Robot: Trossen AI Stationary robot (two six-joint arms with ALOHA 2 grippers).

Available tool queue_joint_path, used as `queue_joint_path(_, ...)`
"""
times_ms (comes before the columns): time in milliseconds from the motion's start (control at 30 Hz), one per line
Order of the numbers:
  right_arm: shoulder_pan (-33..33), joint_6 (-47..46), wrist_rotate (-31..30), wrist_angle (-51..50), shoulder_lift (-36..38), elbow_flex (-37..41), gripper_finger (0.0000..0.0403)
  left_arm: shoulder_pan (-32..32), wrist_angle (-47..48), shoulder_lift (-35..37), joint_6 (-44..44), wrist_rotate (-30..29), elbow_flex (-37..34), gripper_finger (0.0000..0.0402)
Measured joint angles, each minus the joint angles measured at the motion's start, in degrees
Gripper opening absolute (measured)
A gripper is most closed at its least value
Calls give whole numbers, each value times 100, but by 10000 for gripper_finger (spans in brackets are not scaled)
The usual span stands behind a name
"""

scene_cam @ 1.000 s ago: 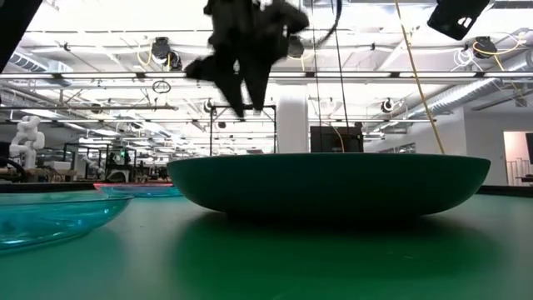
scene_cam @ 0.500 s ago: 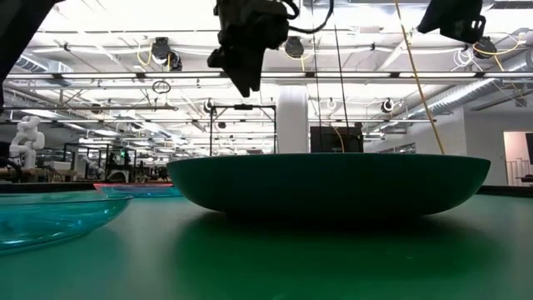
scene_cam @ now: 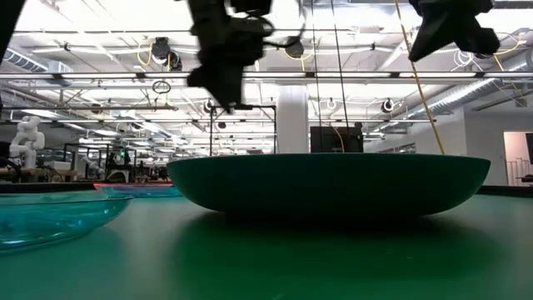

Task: Stack plastic plates
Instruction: Stack the top right blue transparent plate on top of the pink plate

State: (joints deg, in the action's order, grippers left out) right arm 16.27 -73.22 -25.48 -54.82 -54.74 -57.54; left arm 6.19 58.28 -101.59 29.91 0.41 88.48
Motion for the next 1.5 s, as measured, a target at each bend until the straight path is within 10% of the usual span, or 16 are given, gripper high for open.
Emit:
queue_joint_path(467, -891, -2108, 1111, -949, -510, 301, 25, -770, -1475, 2461, 2115, -412, -3104, 152)
queue_joint_path(1000, -2099, -2659, 1732, 986, -230, 2451, 131, -1773, -1530, 2599, 3001, -1004, -3245, 152)
queue_joint_path(1500, -2875, -2526, 1474, 1764, -232, 3250, 130, -2034, -1512, 2595, 3073, -988, -3194, 152)
